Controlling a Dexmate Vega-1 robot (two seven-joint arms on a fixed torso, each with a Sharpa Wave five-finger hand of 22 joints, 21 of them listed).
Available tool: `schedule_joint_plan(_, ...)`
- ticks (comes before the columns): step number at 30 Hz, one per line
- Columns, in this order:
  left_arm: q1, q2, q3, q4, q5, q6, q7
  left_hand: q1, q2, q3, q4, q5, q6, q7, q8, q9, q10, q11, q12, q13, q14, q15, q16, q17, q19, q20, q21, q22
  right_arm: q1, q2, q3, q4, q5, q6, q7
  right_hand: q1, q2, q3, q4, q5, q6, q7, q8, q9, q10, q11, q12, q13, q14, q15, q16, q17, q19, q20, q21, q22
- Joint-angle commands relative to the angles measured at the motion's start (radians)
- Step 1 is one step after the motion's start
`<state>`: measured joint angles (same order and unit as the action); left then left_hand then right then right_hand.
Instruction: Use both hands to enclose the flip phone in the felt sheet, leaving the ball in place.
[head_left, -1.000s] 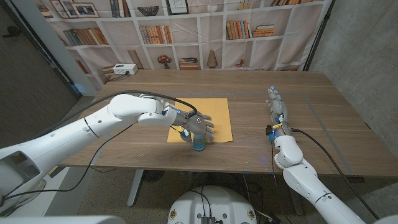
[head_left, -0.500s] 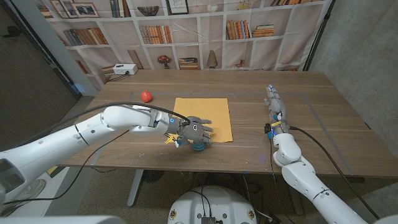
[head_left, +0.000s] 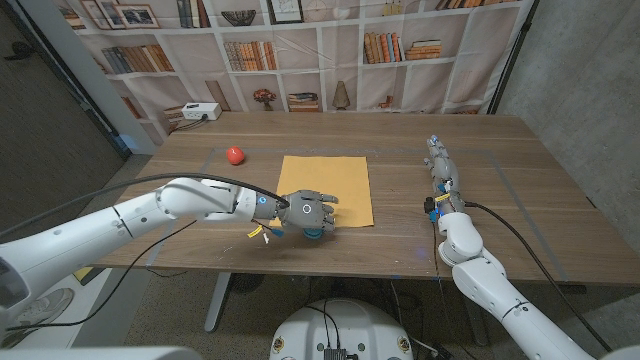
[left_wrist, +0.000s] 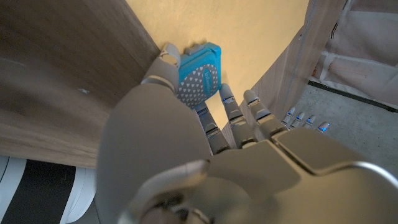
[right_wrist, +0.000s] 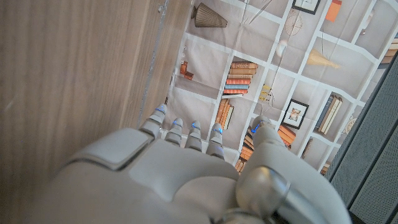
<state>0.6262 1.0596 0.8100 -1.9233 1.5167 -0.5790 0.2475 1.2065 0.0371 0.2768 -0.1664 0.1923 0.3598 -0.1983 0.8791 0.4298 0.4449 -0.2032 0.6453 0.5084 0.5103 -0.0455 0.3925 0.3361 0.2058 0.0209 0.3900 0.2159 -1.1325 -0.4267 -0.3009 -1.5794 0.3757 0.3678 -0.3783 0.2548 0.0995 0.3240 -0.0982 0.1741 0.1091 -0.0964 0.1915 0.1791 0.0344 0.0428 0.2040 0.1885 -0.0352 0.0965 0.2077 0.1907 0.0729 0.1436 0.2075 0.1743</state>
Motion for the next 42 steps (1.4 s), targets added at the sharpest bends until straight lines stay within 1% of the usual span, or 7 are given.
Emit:
schedule_joint_plan(1, -0.024, 0.006, 0.036, 0.085, 0.026, 0.089, 0.368, 0.095, 0.083, -0.001, -0.006, 0.008, 0.451, -0.003, 0.091, -0.006, 0.348, -0.001, 0.151, 0.037, 0.025, -0.191, 0.016, 0.016, 0.013, -0.002, 0.008, 0.002, 0.018, 0.001, -0.008, 0.007, -0.007, -0.015, -0.008, -0.002, -0.001, -0.005, 0.000, 0.003, 0.005, 0.000, 0.001, 0.003, 0.012, 0.001, -0.001, 0.002, 0.011, 0.004, 0.005, 0.001, 0.005, 0.004, -0.003, 0.004)
schedule_joint_plan(7, -0.019, 0.013, 0.015, 0.059, -0.038, 0.114, 0.369, 0.095, 0.083, -0.001, -0.006, 0.008, 0.451, -0.003, 0.091, -0.007, 0.348, -0.001, 0.151, 0.037, 0.025, -0.191, 0.017, 0.016, 0.013, -0.002, 0.009, 0.002, 0.023, 0.000, -0.008, 0.003, -0.006, -0.018, -0.008, -0.003, -0.001, -0.006, -0.001, 0.003, 0.006, 0.000, 0.000, 0.003, 0.014, 0.003, -0.001, 0.002, 0.011, 0.005, 0.005, 0.000, 0.004, 0.004, -0.003, 0.004)
schedule_joint_plan(9, -0.017, 0.021, 0.003, 0.036, -0.055, 0.117, 0.343, 0.106, 0.069, 0.012, 0.004, 0.038, 0.484, -0.006, 0.088, -0.024, 0.351, 0.011, 0.153, 0.040, 0.029, -0.190, 0.023, 0.037, 0.015, -0.006, 0.034, 0.032, 0.024, 0.002, -0.007, 0.004, -0.002, -0.012, -0.007, -0.003, -0.001, -0.006, -0.001, 0.003, 0.006, -0.001, 0.000, 0.003, 0.014, 0.003, -0.001, 0.002, 0.010, 0.005, 0.004, 0.000, 0.005, 0.004, -0.003, 0.004)
schedule_joint_plan(17, -0.015, 0.042, -0.050, -0.043, -0.126, 0.105, 0.114, 0.106, 0.069, 0.012, 0.004, 0.038, 0.484, -0.006, 0.088, -0.024, 0.351, 0.011, 0.153, 0.040, 0.029, -0.190, 0.023, 0.037, 0.015, -0.006, 0.034, 0.032, 0.026, 0.000, -0.004, -0.001, -0.001, -0.007, -0.005, -0.005, -0.002, -0.008, -0.001, 0.003, 0.005, -0.001, 0.000, 0.003, 0.014, 0.002, -0.002, 0.002, 0.012, 0.004, 0.004, 0.000, 0.007, 0.003, -0.003, 0.004)
schedule_joint_plan(24, -0.014, 0.037, -0.080, -0.051, -0.151, 0.095, 0.018, 0.106, 0.069, 0.012, 0.004, 0.038, 0.484, -0.006, 0.088, -0.024, 0.351, 0.011, 0.153, 0.040, 0.029, -0.190, 0.023, 0.037, 0.015, -0.006, 0.034, 0.032, 0.038, 0.004, -0.005, 0.013, -0.003, 0.009, 0.003, -0.007, -0.002, -0.009, -0.001, 0.004, 0.005, -0.001, -0.001, 0.004, 0.014, 0.000, -0.002, 0.002, 0.011, 0.004, 0.003, 0.000, 0.007, 0.003, -0.003, 0.004)
schedule_joint_plan(35, -0.050, 0.001, -0.067, 0.021, -0.107, 0.092, -0.016, 0.106, 0.069, 0.012, 0.004, 0.038, 0.484, -0.006, 0.088, -0.024, 0.351, 0.011, 0.153, 0.040, 0.029, -0.190, 0.023, 0.037, 0.015, -0.006, 0.034, 0.032, 0.064, 0.014, -0.013, 0.043, -0.005, 0.018, 0.012, -0.011, -0.002, -0.011, 0.000, 0.004, 0.005, -0.001, -0.001, 0.004, 0.017, 0.000, -0.003, 0.002, 0.011, 0.004, 0.002, 0.000, 0.007, 0.002, -0.004, 0.004)
schedule_joint_plan(42, -0.106, -0.012, -0.010, 0.073, 0.029, 0.096, 0.058, 0.106, 0.069, 0.012, 0.004, 0.038, 0.484, -0.006, 0.088, -0.024, 0.351, 0.011, 0.153, 0.040, 0.029, -0.190, 0.023, 0.037, 0.015, -0.006, 0.034, 0.032, 0.076, 0.025, -0.018, 0.071, -0.003, 0.030, 0.015, -0.013, -0.002, -0.013, 0.001, 0.004, 0.005, -0.002, -0.002, 0.004, 0.016, 0.000, -0.003, 0.002, 0.011, 0.002, 0.001, 0.001, 0.008, 0.002, -0.004, 0.004)
